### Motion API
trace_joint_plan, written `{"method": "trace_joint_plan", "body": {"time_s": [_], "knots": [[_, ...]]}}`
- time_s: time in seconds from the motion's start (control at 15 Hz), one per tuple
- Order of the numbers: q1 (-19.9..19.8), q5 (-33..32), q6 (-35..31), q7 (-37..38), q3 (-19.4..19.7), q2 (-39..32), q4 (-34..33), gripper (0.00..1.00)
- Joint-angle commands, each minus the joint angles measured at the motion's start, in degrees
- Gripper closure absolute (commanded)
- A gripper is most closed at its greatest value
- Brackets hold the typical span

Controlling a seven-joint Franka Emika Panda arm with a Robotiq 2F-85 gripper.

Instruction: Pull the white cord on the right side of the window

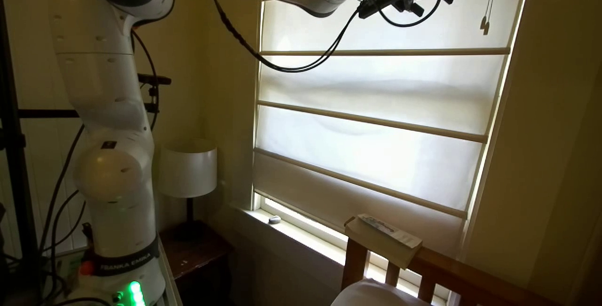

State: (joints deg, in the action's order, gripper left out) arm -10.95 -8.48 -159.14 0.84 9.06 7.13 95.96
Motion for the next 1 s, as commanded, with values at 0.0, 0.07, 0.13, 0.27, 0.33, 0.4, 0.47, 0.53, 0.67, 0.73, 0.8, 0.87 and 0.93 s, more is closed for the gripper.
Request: {"method": "trace_joint_plan", "body": {"time_s": [0.0, 0.07, 0.13, 0.27, 0.33, 0.4, 0.47, 0.53, 0.67, 0.73, 0.8, 0.87, 0.93], "knots": [[-0.4, -0.2, 1.3, -0.5, 0.5, -0.9, -1.7, 0.00], [-0.7, -0.3, 2.4, -0.6, 0.9, -1.9, -3.3, 0.00], [-1.0, -0.5, 2.8, -0.6, 1.0, -2.7, -4.4, 0.00], [-1.6, -2.7, 2.1, 2.0, 1.1, -4.5, -6.0, 0.00], [-1.3, -0.8, 3.9, 0.3, 1.2, -5.4, -7.1, 0.00], [-1.1, -0.8, 5.8, -1.6, 1.7, -6.2, -8.4, 0.00], [-1.2, -0.4, 7.4, -3.2, 2.0, -7.2, -9.7, 0.00], [-1.2, 0.5, 7.0, -3.9, 2.3, -8.3, -11.0, 0.00], [-1.3, 1.7, 5.0, -4.4, 2.7, -11.2, -14.3, 0.00], [-1.4, 1.5, 4.3, -3.9, 2.9, -12.5, -15.7, 0.00], [-1.5, 0.9, 3.0, -3.5, 3.0, -14.1, -17.3, 0.00], [-1.5, 0.8, 1.9, -3.2, 3.1, -15.4, -18.6, 0.00], [-1.5, 0.8, 1.0, -2.9, 3.1, -16.7, -19.9, 0.00]]}}
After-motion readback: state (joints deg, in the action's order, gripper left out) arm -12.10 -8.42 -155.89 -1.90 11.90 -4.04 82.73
